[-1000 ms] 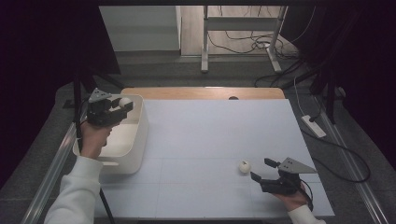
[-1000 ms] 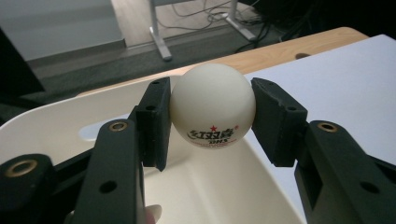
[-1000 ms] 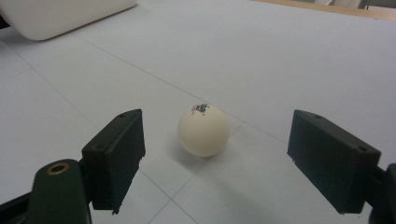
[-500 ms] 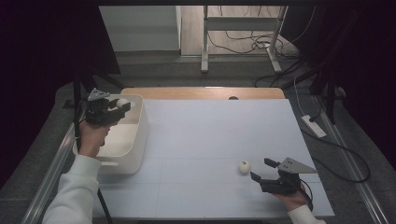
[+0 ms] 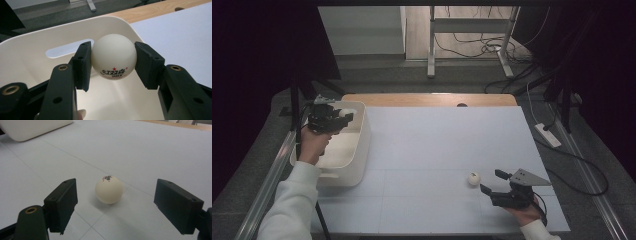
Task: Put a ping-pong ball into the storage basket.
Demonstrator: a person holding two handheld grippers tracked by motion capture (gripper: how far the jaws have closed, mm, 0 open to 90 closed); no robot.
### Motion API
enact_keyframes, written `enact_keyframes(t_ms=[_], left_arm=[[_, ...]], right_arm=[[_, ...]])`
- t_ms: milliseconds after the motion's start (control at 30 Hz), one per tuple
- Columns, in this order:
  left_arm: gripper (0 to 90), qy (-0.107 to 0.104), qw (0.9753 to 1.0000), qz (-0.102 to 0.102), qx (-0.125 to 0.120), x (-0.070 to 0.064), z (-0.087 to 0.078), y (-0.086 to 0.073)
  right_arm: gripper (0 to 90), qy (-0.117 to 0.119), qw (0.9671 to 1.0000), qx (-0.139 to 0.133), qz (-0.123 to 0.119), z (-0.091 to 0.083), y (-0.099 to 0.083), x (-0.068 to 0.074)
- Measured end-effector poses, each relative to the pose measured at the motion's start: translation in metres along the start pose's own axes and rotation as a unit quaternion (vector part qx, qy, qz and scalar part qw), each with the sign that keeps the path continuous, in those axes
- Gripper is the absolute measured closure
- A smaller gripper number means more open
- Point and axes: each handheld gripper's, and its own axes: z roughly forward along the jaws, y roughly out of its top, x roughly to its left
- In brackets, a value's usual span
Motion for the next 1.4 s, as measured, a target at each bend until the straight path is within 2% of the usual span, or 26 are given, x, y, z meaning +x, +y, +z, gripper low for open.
enact_keyframes(t_ms=[200, 433, 1167, 1200, 1233, 1300, 1400], left_arm=[[50.6, -0.003, 0.9999, 0.002, 0.014, 0.001, 0.006, 0.000], [50.5, -0.004, 0.9999, -0.001, 0.016, 0.003, 0.007, 0.000], [49.0, -0.001, 1.0000, -0.006, 0.004, 0.005, 0.003, -0.001], [45.7, 0.004, 1.0000, -0.006, 0.000, 0.004, 0.002, -0.001], [37.7, 0.009, 0.9999, -0.006, -0.003, 0.004, 0.001, 0.000], [28.5, 0.008, 0.9999, -0.012, -0.009, 0.003, -0.001, 0.001], [21.5, -0.002, 0.9996, -0.020, -0.017, 0.003, -0.004, 0.002]], right_arm=[[18.8, 0.000, 1.0000, 0.000, 0.000, 0.000, 0.000, 0.000], [18.8, 0.001, 1.0000, 0.000, 0.001, -0.001, 0.000, 0.000], [18.8, 0.001, 1.0000, 0.000, 0.001, 0.000, 0.000, 0.000], [18.8, 0.001, 1.0000, 0.000, 0.001, 0.000, 0.000, 0.000], [18.8, 0.001, 1.0000, 0.000, 0.001, 0.000, 0.000, 0.000], [18.8, 0.001, 1.0000, 0.000, 0.001, 0.000, 0.000, 0.000], [18.8, 0.001, 1.0000, 0.000, 0.001, 0.000, 0.000, 0.000]])
